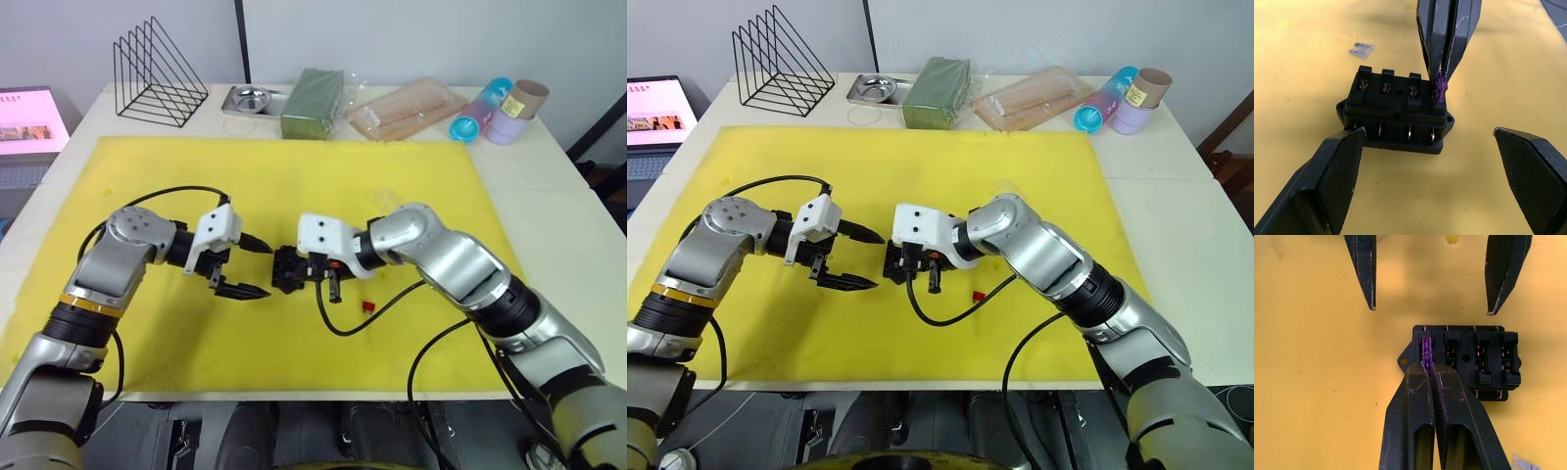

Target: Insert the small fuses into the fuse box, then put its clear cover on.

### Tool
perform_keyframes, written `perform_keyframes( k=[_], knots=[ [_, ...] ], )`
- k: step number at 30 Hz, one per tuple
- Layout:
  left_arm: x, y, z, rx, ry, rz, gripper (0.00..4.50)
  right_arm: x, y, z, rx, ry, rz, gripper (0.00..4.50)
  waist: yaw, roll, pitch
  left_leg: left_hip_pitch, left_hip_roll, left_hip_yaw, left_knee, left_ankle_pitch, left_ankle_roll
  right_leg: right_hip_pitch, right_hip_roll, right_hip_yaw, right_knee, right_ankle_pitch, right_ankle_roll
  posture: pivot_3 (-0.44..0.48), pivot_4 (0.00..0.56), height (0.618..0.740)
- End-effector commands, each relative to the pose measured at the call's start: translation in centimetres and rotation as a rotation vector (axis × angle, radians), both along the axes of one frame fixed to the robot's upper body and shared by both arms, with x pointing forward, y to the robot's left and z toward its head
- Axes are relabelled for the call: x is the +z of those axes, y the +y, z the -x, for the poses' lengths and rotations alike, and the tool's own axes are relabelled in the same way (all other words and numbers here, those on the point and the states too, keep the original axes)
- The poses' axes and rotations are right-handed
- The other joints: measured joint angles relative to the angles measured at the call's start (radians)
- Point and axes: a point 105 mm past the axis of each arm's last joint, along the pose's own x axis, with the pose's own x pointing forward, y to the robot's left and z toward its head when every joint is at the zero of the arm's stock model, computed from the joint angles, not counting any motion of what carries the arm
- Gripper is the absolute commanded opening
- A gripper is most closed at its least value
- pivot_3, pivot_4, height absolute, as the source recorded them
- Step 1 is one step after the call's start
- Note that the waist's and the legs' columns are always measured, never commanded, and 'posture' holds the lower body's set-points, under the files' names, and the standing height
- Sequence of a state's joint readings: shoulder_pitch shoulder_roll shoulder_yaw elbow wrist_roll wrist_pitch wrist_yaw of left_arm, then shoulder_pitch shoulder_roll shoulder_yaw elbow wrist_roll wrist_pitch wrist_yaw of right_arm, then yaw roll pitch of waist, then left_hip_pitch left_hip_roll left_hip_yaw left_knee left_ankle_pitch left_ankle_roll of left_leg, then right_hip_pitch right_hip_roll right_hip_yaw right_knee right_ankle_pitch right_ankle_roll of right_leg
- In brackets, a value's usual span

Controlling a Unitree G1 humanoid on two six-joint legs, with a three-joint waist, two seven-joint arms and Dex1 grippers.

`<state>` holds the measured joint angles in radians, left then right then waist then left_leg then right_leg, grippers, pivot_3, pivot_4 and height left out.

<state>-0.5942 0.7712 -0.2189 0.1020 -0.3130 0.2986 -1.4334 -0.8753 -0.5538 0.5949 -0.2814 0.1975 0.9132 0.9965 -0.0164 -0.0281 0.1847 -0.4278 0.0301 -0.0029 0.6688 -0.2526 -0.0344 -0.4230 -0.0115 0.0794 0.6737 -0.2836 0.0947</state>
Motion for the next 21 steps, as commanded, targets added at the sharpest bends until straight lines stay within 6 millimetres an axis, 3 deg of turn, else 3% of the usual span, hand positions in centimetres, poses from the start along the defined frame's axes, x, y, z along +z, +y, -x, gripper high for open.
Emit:
perform_keyframes(
  k=[1, 8, 15, 21],
  knots=[
    [1.1, -0.4, 0.2, -0.019, -0.046, 0.022, 4.45, 0.4, 0.2, -0.2, -0.001, -0.028, 0.014, 0.0, 0.0, 0.0, 0.0, 0.0, 0.0, 0.0, 0.0, 0.0, 0.0, 0.0, 0.0, 0.0, 0.0, 0.0, 0.0, 0.0, 0.15, 0.74],
    [1.1, -0.5, 0.2, -0.016, -0.047, 0.027, 4.45, -0.7, 0.5, -0.4, 0.008, -0.031, 0.056, 0.0, -0.002, 0.0, 0.0, 0.0, 0.0, 0.0, 0.0, 0.0, 0.0, 0.0, 0.0, 0.0, 0.0, 0.0, 0.0, 0.0, 0.15, 0.74],
    [1.0, -0.5, 0.2, -0.009, -0.049, 0.029, 4.45, -0.2, 0.2, -0.6, 0.013, -0.036, 0.058, 0.0, -0.003, 0.0, 0.0, 0.001, 0.0, 0.0, 0.0, 0.0, 0.0, 0.0, 0.0, 0.0, 0.001, 0.0, 0.0, 0.0, 0.15, 0.74],
    [1.0, -0.4, 0.2, -0.007, -0.05, 0.03, 4.5, 0.8, 0.2, -0.3, 0.013, -0.008, 0.006, 1.66, -0.001, 0.0, 0.0, 0.001, 0.0, 0.0, 0.0, 0.0, 0.0, 0.0, 0.0, 0.0, 0.001, 0.0, 0.0, 0.0, 0.15, 0.74]
  ],
)
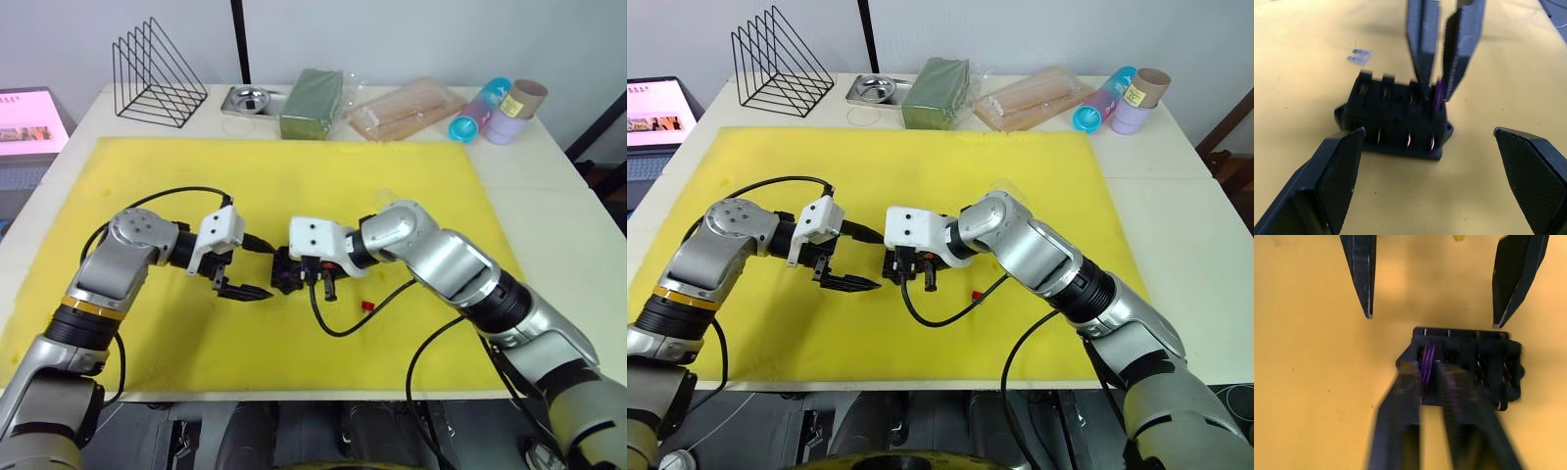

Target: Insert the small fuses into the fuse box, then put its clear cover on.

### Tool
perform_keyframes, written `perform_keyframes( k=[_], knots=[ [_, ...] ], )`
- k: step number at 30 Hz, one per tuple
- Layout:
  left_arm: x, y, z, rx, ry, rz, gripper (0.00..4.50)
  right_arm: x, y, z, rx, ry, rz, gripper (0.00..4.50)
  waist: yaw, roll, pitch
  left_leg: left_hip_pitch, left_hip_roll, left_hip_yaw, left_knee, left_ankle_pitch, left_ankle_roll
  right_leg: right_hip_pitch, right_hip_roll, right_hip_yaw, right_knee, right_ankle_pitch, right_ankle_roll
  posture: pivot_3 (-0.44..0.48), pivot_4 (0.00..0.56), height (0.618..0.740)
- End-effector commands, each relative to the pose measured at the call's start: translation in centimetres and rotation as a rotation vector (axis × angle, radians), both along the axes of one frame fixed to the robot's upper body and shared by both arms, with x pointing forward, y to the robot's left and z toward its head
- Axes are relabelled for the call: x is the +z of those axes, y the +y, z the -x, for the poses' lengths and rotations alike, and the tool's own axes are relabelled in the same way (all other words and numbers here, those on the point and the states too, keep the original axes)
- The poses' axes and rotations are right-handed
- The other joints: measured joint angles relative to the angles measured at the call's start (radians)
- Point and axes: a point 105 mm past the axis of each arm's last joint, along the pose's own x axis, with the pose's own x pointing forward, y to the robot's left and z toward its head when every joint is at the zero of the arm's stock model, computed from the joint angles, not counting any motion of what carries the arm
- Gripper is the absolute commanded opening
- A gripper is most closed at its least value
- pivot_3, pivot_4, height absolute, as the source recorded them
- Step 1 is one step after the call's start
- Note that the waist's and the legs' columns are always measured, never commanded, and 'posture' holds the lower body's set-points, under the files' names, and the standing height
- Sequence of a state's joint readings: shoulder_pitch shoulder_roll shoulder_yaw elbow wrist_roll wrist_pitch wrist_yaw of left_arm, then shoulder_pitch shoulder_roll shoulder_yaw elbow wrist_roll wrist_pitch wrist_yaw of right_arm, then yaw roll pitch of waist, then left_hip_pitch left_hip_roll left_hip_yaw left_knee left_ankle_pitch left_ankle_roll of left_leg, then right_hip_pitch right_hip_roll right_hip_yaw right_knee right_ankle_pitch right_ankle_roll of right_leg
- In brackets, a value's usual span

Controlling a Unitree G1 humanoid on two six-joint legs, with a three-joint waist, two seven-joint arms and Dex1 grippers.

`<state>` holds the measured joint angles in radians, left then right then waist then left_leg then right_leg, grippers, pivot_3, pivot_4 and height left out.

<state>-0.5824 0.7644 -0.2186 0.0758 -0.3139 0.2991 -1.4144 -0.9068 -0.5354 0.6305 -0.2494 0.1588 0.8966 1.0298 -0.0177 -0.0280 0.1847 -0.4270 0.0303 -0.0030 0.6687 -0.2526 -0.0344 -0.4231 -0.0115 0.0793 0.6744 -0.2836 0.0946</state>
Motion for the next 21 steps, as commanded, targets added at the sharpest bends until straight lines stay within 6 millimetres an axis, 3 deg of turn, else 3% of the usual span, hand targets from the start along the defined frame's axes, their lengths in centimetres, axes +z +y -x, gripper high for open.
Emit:
perform_keyframes(
  k=[1, 10, 20, 21],
  knots=[
    [0.9, 0.0, 0.0, -0.004, -0.036, 0.022, 4.5, 1.3, -0.3, -0.1, -0.019, 0.003, -0.042, 1.66, 0.0, 0.0, 0.0, 0.0, 0.0, 0.0, 0.0, 0.0, 0.0, 0.0, 0.0, 0.0, 0.0, 0.0, 0.0, 0.0, 0.15, 0.74],
    [1.0, 0.0, 0.0, -0.003, -0.038, 0.024, 4.5, 3.7, -0.5, 0.4, -0.019, 0.031, -0.142, 1.66, 0.0, 0.0, 0.0, 0.0, 0.0, 0.0, 0.0, 0.0, 0.0, 0.0, 0.0, 0.0, 0.0, 0.0, 0.0, 0.0, 0.15, 0.74],
    [0.9, 0.1, -0.1, 0.001, -0.039, 0.024, 4.5, 3.7, -0.4, 0.5, -0.019, 0.046, -0.32, 1.66, -0.001, 0.0, 0.0, 0.0, 0.0, 0.0, 0.0, 0.0, 0.0, 0.0, 0.0, 0.0, 0.0, 0.0, 0.0, 0.0, 0.15, 0.74],
    [1.0, 0.2, -0.1, 0.003, -0.039, 0.023, 4.5, 3.5, -0.4, 0.0, -0.052, 0.056, -0.355, 1.47, -0.001, 0.0, 0.0, 0.0, 0.0, 0.0, 0.0, 0.0, 0.0, 0.0, 0.0, 0.0, 0.0, 0.0, 0.0, 0.0, 0.15, 0.74]
  ],
)
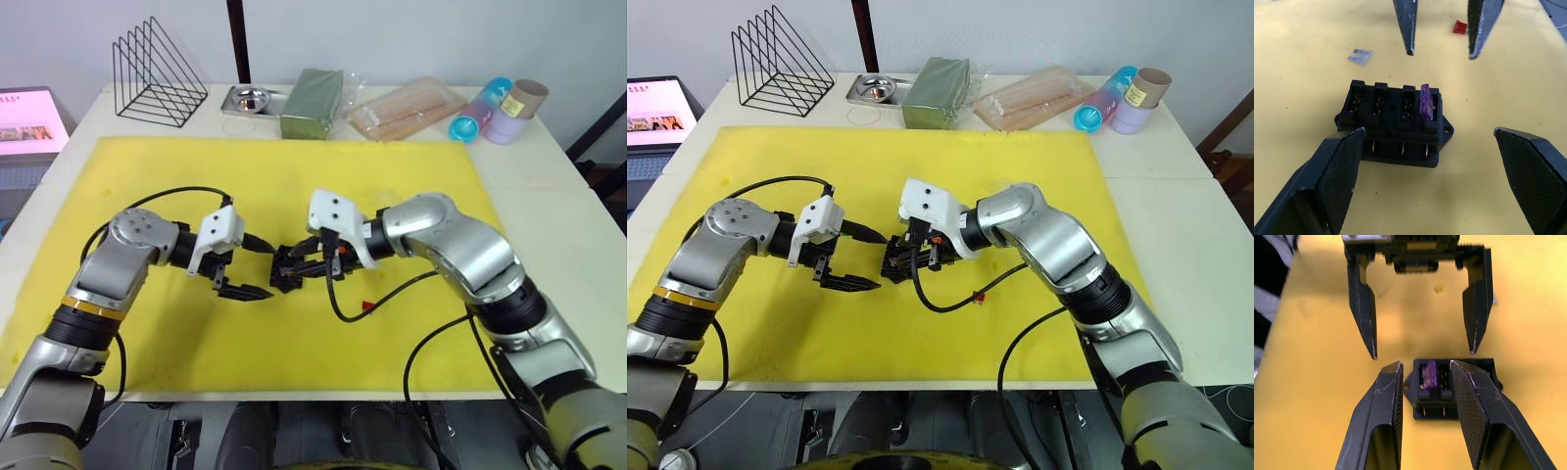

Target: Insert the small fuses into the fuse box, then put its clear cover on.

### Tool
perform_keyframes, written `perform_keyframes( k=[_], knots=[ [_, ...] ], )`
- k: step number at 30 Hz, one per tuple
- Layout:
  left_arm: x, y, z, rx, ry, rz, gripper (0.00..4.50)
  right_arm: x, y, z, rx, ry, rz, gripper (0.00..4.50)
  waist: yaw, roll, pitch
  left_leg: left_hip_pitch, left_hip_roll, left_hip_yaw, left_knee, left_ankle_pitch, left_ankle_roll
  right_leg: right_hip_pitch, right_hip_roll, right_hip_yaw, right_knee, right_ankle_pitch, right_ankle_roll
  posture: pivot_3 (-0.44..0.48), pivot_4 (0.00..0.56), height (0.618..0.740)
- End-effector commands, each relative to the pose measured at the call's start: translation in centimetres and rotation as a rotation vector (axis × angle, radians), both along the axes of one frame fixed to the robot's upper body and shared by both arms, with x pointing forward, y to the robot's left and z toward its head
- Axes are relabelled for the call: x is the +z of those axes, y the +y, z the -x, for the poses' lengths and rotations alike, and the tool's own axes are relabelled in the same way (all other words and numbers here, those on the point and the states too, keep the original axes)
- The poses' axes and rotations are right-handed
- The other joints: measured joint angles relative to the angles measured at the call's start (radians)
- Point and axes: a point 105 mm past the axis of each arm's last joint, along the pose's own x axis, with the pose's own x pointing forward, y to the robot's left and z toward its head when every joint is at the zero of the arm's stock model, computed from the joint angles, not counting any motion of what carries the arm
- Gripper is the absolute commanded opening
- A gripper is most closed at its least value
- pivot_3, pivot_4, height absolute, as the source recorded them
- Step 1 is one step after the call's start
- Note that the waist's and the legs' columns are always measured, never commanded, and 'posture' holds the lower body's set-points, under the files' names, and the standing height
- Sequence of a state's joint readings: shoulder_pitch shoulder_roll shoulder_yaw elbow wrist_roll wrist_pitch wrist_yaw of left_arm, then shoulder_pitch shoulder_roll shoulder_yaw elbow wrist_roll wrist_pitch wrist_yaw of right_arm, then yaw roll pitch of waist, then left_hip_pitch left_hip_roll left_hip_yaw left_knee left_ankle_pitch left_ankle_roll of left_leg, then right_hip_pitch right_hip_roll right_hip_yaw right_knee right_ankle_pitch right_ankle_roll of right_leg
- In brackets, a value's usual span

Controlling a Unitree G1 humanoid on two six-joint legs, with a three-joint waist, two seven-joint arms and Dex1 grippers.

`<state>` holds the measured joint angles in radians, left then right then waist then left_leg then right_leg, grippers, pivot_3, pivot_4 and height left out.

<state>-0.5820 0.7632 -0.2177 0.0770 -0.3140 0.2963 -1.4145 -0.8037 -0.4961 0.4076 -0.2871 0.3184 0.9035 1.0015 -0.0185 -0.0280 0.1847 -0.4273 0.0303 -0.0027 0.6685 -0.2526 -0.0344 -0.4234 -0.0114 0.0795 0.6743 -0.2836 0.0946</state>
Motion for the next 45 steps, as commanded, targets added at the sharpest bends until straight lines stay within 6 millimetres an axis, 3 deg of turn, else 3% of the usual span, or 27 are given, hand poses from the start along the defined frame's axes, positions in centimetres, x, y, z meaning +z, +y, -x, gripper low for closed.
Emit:
perform_keyframes(
  k=[1, 5, 6, 22, 45],
  knots=[
    [1.0, 0.2, -0.1, 0.004, -0.037, 0.021, 4.5, 0.8, 0.2, -0.9, -0.052, -0.025, -0.109, 1.24, 0.0, 0.0, 0.0, 0.0, 0.0, 0.0, 0.0, 0.0, 0.0, 0.0, 0.0, 0.0, 0.0, 0.0, 0.0, 0.0, 0.15, 0.74],
    [1.0, 0.3, -0.1, 0.009, -0.038, 0.021, 4.5, 0.2, 0.4, -1.7, -0.103, 0.023, -0.179, 0.07, 0.0, 0.0, 0.0, 0.0, 0.0, 0.0, 0.0, 0.0, 0.0, 0.0, 0.0, 0.0, 0.0, 0.0, 0.0, 0.0, 0.15, 0.74],
    [1.1, 0.3, -0.1, 0.01, -0.038, 0.021, 4.5, 0.1, 0.4, -1.8, -0.106, 0.031, -0.186, 0.03, 0.0, 0.0, 0.0, 0.0, 0.0, 0.0, 0.0, 0.0, 0.0, 0.0, 0.0, 0.0, 0.0, 0.0, 0.0, 0.0, 0.15, 0.74],
    [1.1, 0.3, -0.1, 0.012, -0.038, 0.019, 4.5, -2.1, 0.7, -1.0, -0.103, 0.126, -0.165, 0.03, 0.0, 0.0, 0.0, 0.0, 0.0, 0.0, 0.0, 0.0, 0.0, 0.0, 0.0, 0.0, 0.0, 0.0, 0.0, 0.0, 0.15, 0.74],
    [1.2, 0.2, -0.2, 0.01, -0.041, 0.02, 4.5, -1.9, 0.9, -0.2, -0.059, 0.121, -0.139, 0.03, 0.0, 0.0, 0.0, 0.0, 0.0, 0.0, 0.0, 0.0, 0.0, 0.0, 0.0, 0.0, 0.0, 0.0, 0.0, 0.0, 0.15, 0.74]
  ],
)
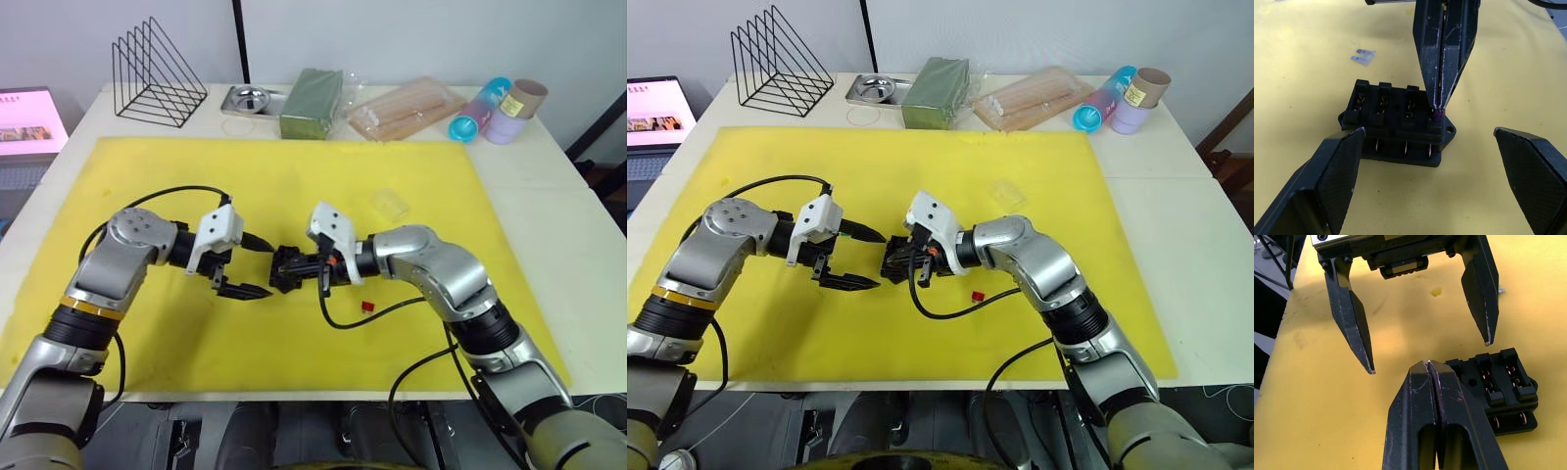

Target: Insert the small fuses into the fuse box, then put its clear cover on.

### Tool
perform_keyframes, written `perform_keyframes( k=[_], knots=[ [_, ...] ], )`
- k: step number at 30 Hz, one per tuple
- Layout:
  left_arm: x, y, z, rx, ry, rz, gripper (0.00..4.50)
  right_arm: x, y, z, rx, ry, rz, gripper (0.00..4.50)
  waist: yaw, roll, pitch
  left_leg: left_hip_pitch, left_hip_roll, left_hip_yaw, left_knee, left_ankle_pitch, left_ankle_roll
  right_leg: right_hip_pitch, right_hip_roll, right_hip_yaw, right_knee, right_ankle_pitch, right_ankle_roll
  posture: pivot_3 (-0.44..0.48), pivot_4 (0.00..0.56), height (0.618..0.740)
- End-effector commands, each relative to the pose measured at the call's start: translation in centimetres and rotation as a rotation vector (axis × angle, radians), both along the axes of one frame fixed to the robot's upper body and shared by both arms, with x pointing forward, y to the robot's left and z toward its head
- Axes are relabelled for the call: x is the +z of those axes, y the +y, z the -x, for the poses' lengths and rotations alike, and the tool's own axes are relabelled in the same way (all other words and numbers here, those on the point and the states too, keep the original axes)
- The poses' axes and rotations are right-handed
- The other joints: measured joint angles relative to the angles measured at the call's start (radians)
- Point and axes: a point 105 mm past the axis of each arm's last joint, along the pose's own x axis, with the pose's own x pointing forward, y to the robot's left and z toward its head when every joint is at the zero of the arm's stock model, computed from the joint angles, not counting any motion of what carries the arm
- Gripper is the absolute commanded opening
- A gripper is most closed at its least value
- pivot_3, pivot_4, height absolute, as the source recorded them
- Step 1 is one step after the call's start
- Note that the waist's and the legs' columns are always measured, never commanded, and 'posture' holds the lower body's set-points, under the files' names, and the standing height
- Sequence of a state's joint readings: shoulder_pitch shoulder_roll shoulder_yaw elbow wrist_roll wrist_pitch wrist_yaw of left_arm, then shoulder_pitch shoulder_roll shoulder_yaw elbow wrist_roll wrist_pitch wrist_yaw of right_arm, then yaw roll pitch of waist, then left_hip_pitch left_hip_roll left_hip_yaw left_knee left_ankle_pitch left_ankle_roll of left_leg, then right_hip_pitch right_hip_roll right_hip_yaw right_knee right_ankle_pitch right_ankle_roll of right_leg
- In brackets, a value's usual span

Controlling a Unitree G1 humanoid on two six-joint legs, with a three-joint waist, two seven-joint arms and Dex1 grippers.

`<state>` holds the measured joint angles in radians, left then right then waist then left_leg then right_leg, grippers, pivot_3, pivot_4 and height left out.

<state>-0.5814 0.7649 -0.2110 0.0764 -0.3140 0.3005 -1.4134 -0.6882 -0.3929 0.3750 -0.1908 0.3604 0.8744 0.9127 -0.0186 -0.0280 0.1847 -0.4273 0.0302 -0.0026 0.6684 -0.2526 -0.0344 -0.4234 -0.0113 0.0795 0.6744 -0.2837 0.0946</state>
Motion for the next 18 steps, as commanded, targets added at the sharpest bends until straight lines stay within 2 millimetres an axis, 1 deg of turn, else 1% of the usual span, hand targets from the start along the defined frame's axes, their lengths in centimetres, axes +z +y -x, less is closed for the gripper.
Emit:
perform_keyframes(
  k=[1, 3, 6, 13, 18],
  knots=[
    [1.1, 0.0, -0.1, 0.002, -0.039, 0.018, 4.5, 1.0, 0.2, 0.3, 0.023, -0.041, -0.016, 0.03, 0.0, 0.0, 0.0, 0.0, 0.0, 0.0, 0.0, 0.0, 0.0, 0.0, 0.0, 0.0, 0.0, 0.0, 0.0, 0.0, 0.15, 0.74],
    [1.1, 0.0, -0.1, 0.001, -0.04, 0.019, 4.5, 0.8, 0.1, 0.2, 0.017, -0.047, -0.005, 0.03, 0.0, 0.0, 0.0, 0.0, 0.0, 0.0, 0.0, 0.0, 0.0, 0.0, 0.0, 0.0, 0.0, 0.0, 0.0, 0.0, 0.15, 0.74],
    [1.2, 0.0, -0.1, 0.0, -0.041, 0.018, 4.5, -0.1, -0.1, 0.1, 0.015, -0.057, 0.033, 0.03, 0.0, 0.0, 0.0, 0.0, 0.0, 0.0, 0.0, 0.0, 0.0, 0.0, 0.0, 0.0, 0.0, 0.0, 0.0, 0.0, 0.15, 0.74],
    [1.2, -0.1, -0.2, -0.001, -0.043, 0.019, 4.5, -1.1, -0.4, 0.1, 0.022, -0.082, 0.074, 0.03, 0.0, 0.0, 0.0, 0.0, 0.0, 0.0, 0.0, 0.0, 0.0, 0.0, 0.0, 0.0, 0.0, 0.0, 0.0, 0.0, 0.15, 0.74],
    [1.2, -0.1, -0.2, 0.001, -0.044, 0.019, 4.5, -1.3, -0.4, 0.3, 0.037, -0.077, 0.077, 0.03, 0.0, 0.0, 0.0, 0.0, 0.0, 0.0, 0.0, 0.0, 0.0, 0.0, 0.0, 0.0, 0.0, 0.0, 0.0, 0.0, 0.15, 0.74]
  ],
)
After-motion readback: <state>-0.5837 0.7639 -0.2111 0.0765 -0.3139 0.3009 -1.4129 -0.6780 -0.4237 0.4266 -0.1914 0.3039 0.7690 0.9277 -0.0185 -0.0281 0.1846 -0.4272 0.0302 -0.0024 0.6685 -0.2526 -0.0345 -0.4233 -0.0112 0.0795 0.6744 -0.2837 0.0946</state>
